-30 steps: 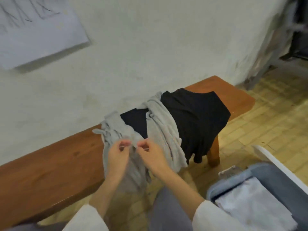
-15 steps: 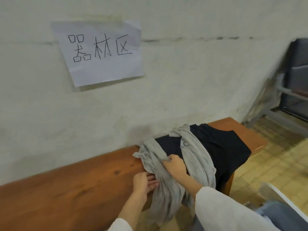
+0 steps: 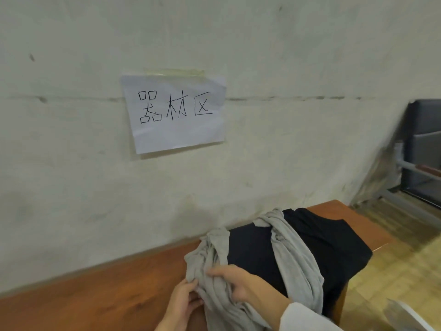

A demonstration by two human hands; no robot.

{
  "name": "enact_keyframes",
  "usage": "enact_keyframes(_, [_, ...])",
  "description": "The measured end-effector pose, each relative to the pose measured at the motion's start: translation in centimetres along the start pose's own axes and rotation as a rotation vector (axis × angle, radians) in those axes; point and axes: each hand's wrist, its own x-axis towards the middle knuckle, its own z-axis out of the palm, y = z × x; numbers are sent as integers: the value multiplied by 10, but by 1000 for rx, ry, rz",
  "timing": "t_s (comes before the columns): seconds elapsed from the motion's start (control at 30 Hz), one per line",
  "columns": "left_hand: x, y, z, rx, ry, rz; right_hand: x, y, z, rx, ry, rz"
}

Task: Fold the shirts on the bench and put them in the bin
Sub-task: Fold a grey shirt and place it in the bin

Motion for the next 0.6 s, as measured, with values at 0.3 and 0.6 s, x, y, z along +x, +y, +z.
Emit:
enact_keyframes(0.3, [-12,8,-25,135,250,238,-35,-13,52,-354,38,-314])
enact_keyframes(0.6, [-56,35,-61,-165,-14,58,-29,-8,107,-339,-77,-402])
